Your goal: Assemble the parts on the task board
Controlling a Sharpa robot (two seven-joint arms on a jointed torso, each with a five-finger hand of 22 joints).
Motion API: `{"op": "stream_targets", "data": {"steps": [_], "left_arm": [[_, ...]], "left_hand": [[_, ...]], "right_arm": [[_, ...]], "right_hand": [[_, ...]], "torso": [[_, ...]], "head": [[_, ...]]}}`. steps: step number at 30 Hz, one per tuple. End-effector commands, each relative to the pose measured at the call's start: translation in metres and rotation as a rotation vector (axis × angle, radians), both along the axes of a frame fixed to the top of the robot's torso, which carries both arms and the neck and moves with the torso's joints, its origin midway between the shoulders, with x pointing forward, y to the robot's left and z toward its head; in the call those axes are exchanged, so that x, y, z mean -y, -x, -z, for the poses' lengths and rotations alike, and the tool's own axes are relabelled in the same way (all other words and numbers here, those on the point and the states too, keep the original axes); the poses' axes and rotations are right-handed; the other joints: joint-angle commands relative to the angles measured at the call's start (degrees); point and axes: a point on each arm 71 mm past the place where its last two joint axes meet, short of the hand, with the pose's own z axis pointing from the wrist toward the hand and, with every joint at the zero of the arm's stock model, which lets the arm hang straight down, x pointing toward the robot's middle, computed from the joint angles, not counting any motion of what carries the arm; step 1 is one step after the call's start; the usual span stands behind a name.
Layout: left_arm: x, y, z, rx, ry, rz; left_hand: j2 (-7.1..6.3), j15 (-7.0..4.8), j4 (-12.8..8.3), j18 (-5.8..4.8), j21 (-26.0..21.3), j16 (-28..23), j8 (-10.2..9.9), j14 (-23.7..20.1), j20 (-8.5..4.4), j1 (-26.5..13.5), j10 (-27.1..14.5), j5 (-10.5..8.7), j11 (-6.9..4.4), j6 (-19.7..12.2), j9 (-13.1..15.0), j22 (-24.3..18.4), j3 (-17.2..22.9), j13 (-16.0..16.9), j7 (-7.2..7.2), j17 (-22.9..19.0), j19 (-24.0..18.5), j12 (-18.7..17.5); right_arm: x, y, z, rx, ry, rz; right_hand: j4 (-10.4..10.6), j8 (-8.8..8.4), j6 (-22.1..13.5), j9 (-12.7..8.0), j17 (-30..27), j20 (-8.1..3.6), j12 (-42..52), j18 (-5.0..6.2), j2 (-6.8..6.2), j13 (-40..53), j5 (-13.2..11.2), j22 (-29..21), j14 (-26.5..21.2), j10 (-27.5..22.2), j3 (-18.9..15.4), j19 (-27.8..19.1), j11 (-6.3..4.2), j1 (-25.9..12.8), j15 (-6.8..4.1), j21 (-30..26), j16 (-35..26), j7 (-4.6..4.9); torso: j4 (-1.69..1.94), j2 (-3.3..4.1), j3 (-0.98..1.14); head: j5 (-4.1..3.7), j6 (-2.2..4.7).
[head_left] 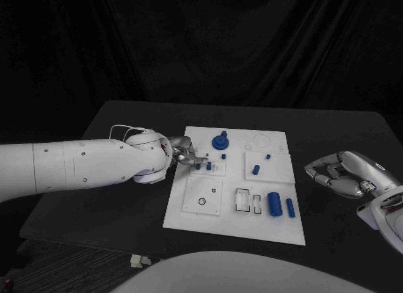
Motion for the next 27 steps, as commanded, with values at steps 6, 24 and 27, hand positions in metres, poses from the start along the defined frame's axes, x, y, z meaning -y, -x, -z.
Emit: {"op": "stream_targets", "data": {"steps": [6,24,27], "left_arm": [[0.0026,0.0012,0.0038,-0.032,-0.018,0.024],[0.0059,0.0029,0.008,-0.059,-0.032,0.038],[0.0063,0.003,0.0087,-0.063,-0.035,0.039]], "left_hand": [[0.22,0.16,-0.15,0.96,-0.42,0.15,0.11,5.94,-0.02,2.18,5.8,3.5,0.22,0.08,-0.4,9.77,-0.05,14.78,-0.11,15.1,-0.16,-0.03],[-0.52,-0.02,-0.77,1.06,-0.95,0.15,-0.12,5.94,-0.18,6.66,5.49,15.71,-0.01,-0.52,-1.52,9.65,2.35,14.57,-0.37,15.1,-0.43,-0.37],[-0.6,-0.02,-0.83,1.09,-1.09,0.15,-0.13,5.94,-0.18,6.79,5.4,15.72,-0.02,-0.56,-1.53,9.6,2.44,14.5,-0.37,15.1,-0.51,-0.47]], "right_arm": [[-0.0004,0.0001,0.0015,-0.01,0.005,0.007],[-0.0011,0.0002,0.002,-0.012,0.006,0.005],[-0.0012,0.0003,0.002,-0.012,0.005,0.005]], "right_hand": [[-0.34,-0.38,0.16,0.09,-0.09,0.4,-0.31,0.38,-0.08,2.67,0.36,10.36,2.85,0.08,-0.03,0.1,0.32,0.57,0.53,-0.17,-0.35,0.28],[-0.42,-0.38,0.18,0.1,-0.05,0.4,-0.37,0.39,-0.09,2.59,0.41,10.35,2.86,0.04,0.01,0.08,0.32,0.64,0.53,-0.24,-0.32,0.27],[-0.42,-0.38,0.18,0.1,-0.05,0.4,-0.37,0.39,-0.09,2.59,0.41,10.35,2.86,0.04,0.01,0.08,0.32,0.64,0.53,-0.24,-0.32,0.27]], "torso": [[-0.02,-0.03,-0.01],[0.02,-0.01,0.03],[-0.02,-0.01,0.03]], "head": [[0.01,-0.01],[0.11,-0.01],[0.05,-0.01]]}}
